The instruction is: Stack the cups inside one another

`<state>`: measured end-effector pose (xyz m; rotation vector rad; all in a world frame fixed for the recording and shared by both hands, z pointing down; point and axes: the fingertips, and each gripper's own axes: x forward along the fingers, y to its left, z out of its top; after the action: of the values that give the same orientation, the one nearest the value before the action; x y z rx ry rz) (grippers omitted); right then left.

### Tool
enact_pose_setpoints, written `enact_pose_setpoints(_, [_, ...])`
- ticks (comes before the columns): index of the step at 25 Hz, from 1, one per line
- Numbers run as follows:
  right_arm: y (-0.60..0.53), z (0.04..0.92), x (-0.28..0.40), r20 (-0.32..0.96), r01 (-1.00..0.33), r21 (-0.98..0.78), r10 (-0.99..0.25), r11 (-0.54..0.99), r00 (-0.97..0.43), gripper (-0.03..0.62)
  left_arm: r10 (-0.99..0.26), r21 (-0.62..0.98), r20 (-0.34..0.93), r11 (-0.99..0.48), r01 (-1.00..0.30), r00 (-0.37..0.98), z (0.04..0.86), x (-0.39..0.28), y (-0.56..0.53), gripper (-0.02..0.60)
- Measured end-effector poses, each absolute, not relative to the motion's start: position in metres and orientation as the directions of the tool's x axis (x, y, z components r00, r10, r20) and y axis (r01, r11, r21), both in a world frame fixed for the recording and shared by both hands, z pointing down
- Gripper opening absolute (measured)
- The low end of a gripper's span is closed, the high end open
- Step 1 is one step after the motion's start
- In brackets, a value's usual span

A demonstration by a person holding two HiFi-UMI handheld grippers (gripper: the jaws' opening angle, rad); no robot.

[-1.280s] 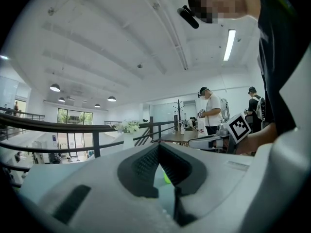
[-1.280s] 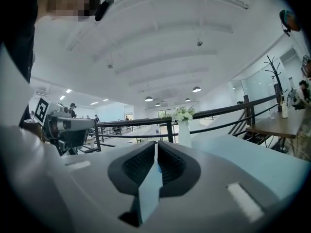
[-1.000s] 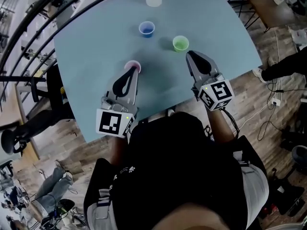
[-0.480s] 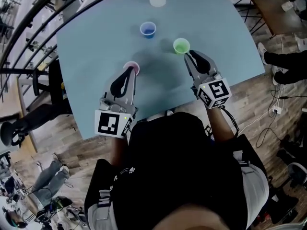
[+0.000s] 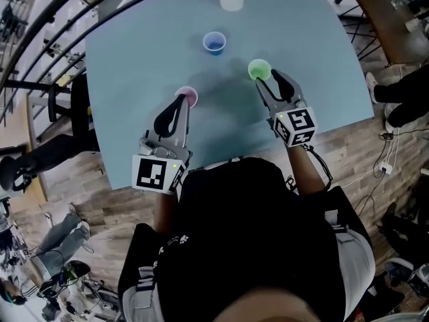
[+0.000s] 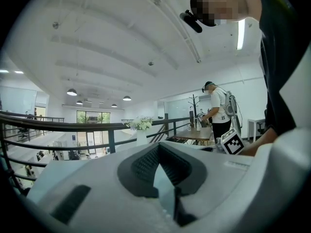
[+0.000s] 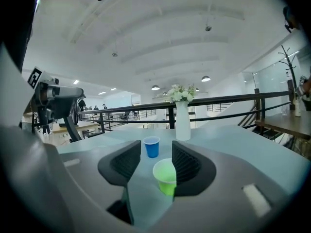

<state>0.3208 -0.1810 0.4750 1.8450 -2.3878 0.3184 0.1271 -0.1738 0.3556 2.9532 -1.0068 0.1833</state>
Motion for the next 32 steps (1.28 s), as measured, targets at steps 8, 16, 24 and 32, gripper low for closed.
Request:
enact_pose_setpoints(8, [-0.197, 0.506, 0.334, 0.284, -0.970, -0.090, -0.927, 0.227, -0.243, 0.278, -0.648, -0.029, 0.122, -0.759, -0.650, 0.752, 0.357, 0.122, -0.181, -0.012])
enact_pose_setpoints(16, [-0.207, 0.523, 0.336, 0.321, -0.966, -0.075, -0.911, 0.248, -0.259, 0.327, -0.671, -0.034, 0.131, -0.739, -0.673, 0.730, 0.360, 0.118, -0.185, -0.012])
enact_pose_setpoints(24, [-0.218, 0.539, 0.336, 0.368, -0.964, -0.050, -0.893, 0.260, -0.260, 0.387, -0.695, -0.041, 0.137, -0.716, -0.697, 0.706, 0.359, 0.112, -0.187, -0.012])
enact_pose_setpoints(32, [-0.225, 0.556, 0.334, 0.402, -0.965, -0.049, -0.880, 0.256, -0.254, 0.387, -0.719, -0.040, 0.142, -0.691, -0.722, 0.680, 0.360, 0.100, -0.189, -0.012])
